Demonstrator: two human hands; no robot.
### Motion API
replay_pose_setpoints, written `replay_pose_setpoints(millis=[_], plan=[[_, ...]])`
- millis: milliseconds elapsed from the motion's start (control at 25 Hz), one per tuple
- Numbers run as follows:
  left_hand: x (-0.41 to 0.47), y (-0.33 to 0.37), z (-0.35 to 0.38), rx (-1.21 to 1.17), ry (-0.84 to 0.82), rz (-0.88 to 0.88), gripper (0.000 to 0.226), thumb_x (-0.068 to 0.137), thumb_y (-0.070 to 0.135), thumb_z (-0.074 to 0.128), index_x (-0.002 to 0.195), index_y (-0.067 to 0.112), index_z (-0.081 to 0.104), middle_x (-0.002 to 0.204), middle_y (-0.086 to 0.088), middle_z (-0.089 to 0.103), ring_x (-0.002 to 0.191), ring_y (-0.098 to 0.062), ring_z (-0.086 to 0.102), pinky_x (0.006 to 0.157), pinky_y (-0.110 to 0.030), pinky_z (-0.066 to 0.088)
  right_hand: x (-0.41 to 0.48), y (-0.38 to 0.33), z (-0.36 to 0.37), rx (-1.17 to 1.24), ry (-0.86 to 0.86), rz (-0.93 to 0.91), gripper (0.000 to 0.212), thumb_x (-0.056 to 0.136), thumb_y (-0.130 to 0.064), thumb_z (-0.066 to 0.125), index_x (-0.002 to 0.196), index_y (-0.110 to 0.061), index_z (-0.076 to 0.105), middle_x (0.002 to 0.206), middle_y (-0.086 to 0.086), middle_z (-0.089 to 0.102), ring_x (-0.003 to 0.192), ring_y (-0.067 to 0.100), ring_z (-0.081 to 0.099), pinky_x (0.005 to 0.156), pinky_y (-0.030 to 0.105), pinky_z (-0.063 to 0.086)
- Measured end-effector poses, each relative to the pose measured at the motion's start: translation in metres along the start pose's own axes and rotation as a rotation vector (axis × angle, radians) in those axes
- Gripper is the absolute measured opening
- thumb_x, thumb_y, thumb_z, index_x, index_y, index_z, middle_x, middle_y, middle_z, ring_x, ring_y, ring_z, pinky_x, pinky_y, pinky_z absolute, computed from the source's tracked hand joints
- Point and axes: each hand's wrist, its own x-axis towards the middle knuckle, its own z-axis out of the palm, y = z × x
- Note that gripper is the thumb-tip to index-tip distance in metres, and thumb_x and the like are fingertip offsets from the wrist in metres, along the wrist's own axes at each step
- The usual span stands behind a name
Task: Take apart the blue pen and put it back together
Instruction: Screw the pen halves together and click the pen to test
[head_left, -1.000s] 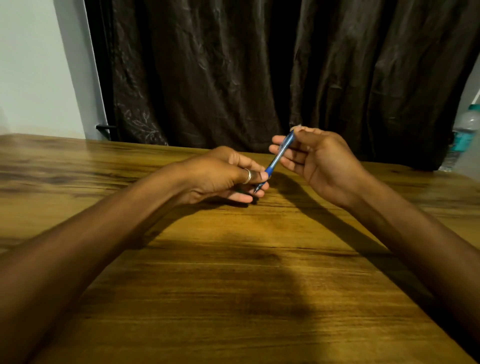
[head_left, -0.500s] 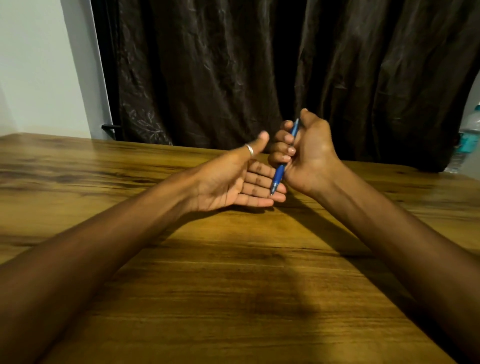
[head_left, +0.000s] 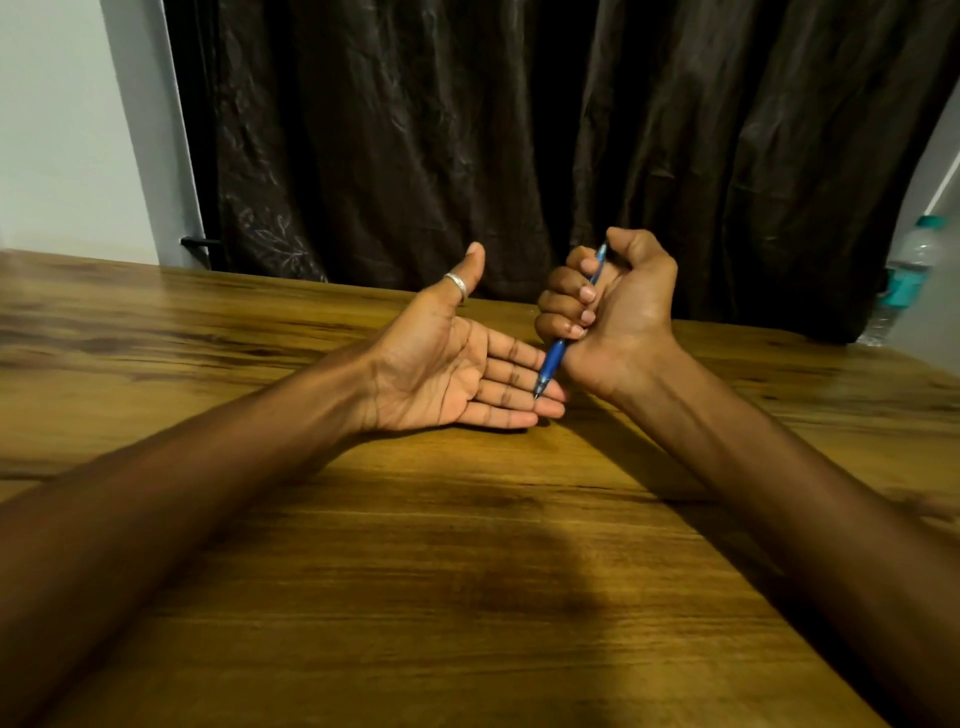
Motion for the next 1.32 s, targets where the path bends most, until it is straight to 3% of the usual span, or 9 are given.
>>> replay_pose_setpoints(millis=[560, 1320], plan=[[0.003, -0.004, 0.0032, -0.021, -0.03, 0.0, 0.124, 0.078, 0.091, 0.029, 0.143, -0.014, 0.04, 0.136, -0.037, 0.056, 0.127, -0.045, 0.058, 0.112, -0.049, 0.043, -0.0018, 0.0033, 0.0023, -0.015, 0.036, -0.031, 0.044, 0.092, -0.04, 0.038, 0.053, -0.02, 0.041, 0.042, -0.008, 0.026, 0.035, 0.009, 0.017, 0.041, 0.021, 0.008], [0.0053, -0.0066, 0.0034, 0.032, -0.078, -0.026, 0.119, 0.078, 0.09, 0.032, 0.138, -0.011, 0.048, 0.135, -0.035, 0.059, 0.128, -0.041, 0.059, 0.107, -0.046, 0.048, -0.005, 0.0037, 0.0045, -0.04, 0.055, -0.05, 0.045, 0.094, -0.038, 0.035, 0.053, -0.02, 0.042, 0.043, -0.008, 0.026, 0.037, 0.008, 0.017, 0.041, 0.02, 0.009]])
